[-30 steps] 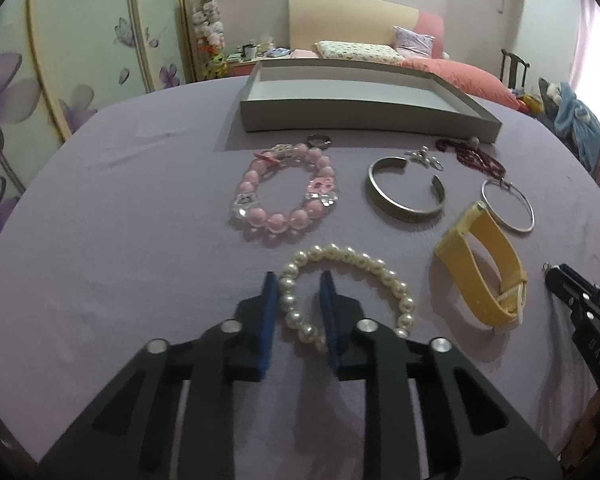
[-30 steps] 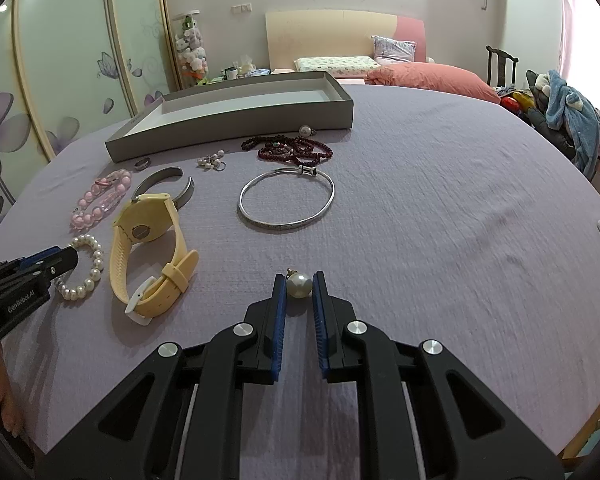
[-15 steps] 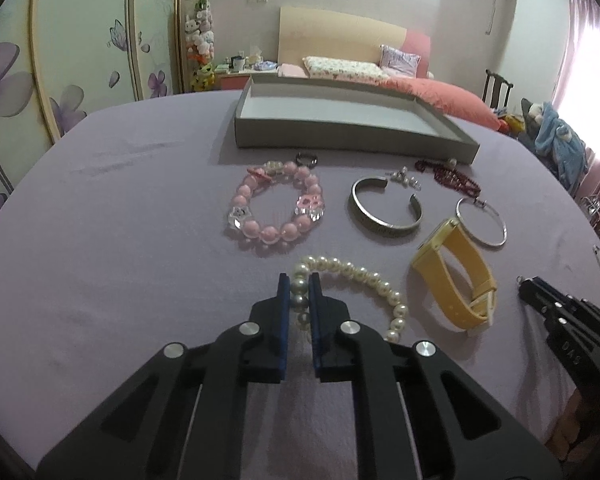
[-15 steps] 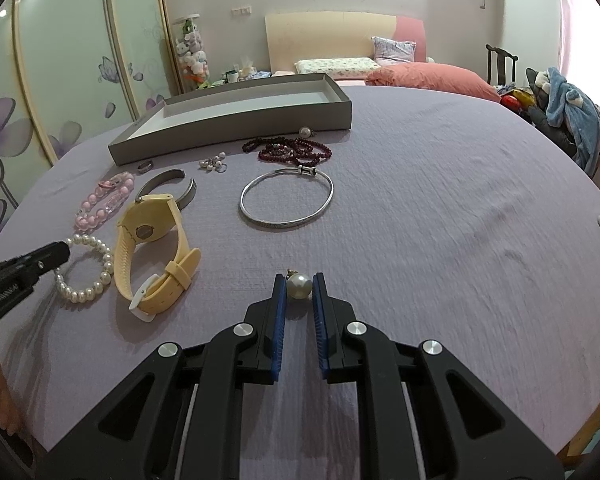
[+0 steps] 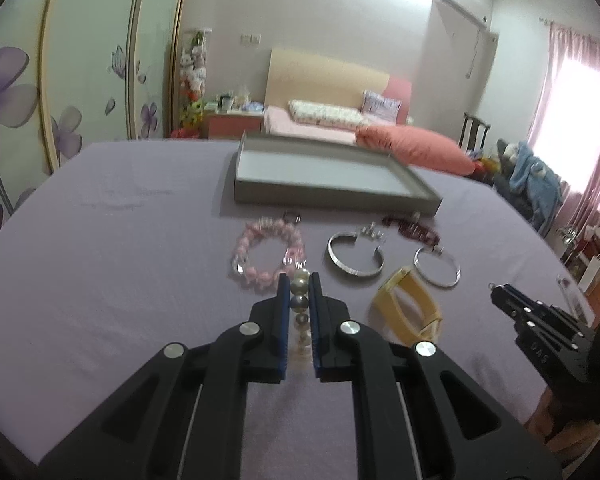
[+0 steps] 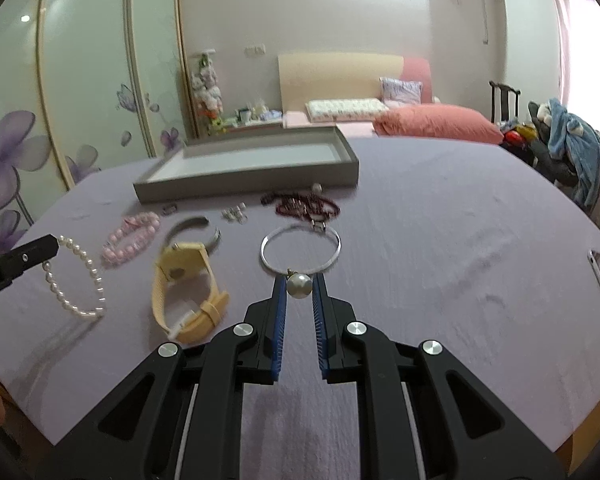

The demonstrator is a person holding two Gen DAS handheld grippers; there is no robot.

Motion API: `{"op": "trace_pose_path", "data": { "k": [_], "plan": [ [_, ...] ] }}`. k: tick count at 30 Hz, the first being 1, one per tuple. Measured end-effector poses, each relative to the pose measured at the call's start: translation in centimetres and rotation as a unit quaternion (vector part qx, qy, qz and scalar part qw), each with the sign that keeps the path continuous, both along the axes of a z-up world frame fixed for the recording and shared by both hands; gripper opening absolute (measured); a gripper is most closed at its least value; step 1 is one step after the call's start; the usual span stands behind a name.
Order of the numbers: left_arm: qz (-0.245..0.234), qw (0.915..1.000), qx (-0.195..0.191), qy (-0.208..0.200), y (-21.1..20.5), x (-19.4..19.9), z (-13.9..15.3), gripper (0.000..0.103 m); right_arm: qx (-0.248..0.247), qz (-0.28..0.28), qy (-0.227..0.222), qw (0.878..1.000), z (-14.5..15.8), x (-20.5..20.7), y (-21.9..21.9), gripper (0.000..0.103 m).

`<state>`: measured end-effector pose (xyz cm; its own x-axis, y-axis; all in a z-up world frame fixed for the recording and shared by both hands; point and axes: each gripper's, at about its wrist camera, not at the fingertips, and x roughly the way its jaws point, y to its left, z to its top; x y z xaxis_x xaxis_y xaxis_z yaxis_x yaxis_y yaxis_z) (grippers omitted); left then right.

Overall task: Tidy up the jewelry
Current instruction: 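Close the left tool on the pearl bracelet and lift it, then carry the pearl bracelet into the grey tray and open the left tool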

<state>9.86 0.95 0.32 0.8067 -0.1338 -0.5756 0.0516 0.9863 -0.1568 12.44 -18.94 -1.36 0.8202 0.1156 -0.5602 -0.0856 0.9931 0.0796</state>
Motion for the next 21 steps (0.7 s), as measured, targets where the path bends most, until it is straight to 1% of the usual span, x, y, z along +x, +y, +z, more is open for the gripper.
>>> {"op": "trace_pose_path", "data": {
  "k": [7,11,14,19,21],
  "plan": [
    [-0.001,0.9990,-0.006,-0.045,0.6,-1.3,2.6,0.010,0.000,0.011,-0.031,0.999,2.0,0.3,0.0,0.014],
    [-0.005,0.9978,0.003,-0.066,0.5,-1.0,4.0,0.010,-0.008,0.009,-0.050,0.999,3.5,1.1,-0.1,0.014],
    [-0.009,0.9971,0.003,-0.076,0.6,-0.2,4.9,0.010,-0.010,0.008,-0.062,0.998,4.9,2.1,-0.3,0.014],
    [-0.023,0.9966,-0.013,-0.078,1.0,2.3,6.6,0.010,-0.011,0.006,-0.093,0.996,7.7,4.5,-0.8,0.014],
    [-0.026,0.9958,-0.015,-0.087,1.0,3.4,7.6,0.010,-0.009,0.006,-0.106,0.994,8.7,5.4,-1.0,0.014]
  ]
}}
